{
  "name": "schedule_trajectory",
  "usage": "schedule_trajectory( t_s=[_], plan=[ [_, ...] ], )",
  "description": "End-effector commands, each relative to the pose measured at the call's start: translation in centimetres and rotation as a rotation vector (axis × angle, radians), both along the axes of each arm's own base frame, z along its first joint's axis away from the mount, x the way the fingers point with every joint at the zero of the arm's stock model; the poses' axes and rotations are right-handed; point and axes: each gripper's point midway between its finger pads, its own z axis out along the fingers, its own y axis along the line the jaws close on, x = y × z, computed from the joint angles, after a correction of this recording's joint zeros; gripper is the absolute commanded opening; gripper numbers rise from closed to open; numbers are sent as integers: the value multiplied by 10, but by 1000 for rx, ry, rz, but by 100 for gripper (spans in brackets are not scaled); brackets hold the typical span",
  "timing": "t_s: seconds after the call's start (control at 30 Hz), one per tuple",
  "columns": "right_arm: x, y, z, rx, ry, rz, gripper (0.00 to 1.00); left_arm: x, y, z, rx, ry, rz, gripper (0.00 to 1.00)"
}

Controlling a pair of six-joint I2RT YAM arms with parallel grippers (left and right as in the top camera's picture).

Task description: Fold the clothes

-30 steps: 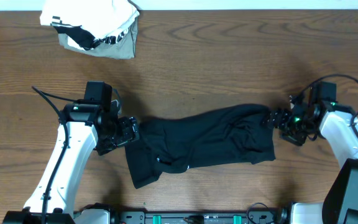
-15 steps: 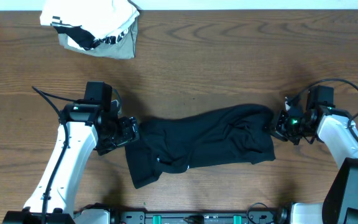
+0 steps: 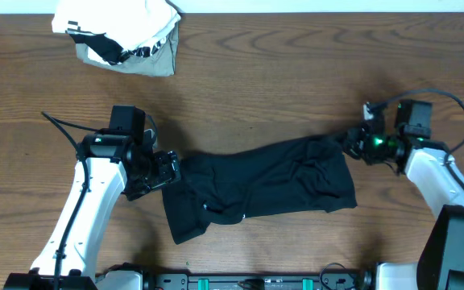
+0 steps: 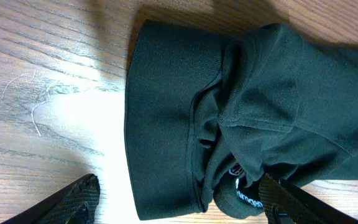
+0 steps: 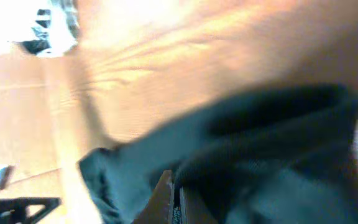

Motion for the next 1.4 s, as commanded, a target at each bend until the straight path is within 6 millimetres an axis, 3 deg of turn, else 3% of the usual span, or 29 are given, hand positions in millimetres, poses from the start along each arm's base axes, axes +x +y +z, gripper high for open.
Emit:
schedule_trajectory(
  t_s=[0.0,0.23,0.4,0.5,0.67,0.77,0.87,1.03,1.23,1.37],
  plan=[
    [-5,38,15,111,26,54,1,4,3,3,12,-21,-3,84],
    [-16,86,-3,-45,38,121,3,5,3,3,12,-27,-3,84],
    [-21,100,-9,-113,20,156,29,5,3,3,12,-27,-3,84],
    [-15,94,-2,-127,16,149,43,5,3,3,12,-26,-3,84],
    [-12,61,21,-264,46,151,44,5,3,3,12,-26,-3,84],
    [-22,26,32,-466,96,144,46,5,3,3,12,-26,-3,84],
    [-45,13,36,-560,138,221,57,5,3,3,12,-27,-3,84],
    [-82,2,11,-598,287,263,58,6,3,3,11,-30,1,84],
    [-97,2,-29,-583,322,249,57,6,3,3,11,-28,1,84],
    [-101,11,-43,-527,302,257,56,6,3,3,11,-28,1,84]
  ],
)
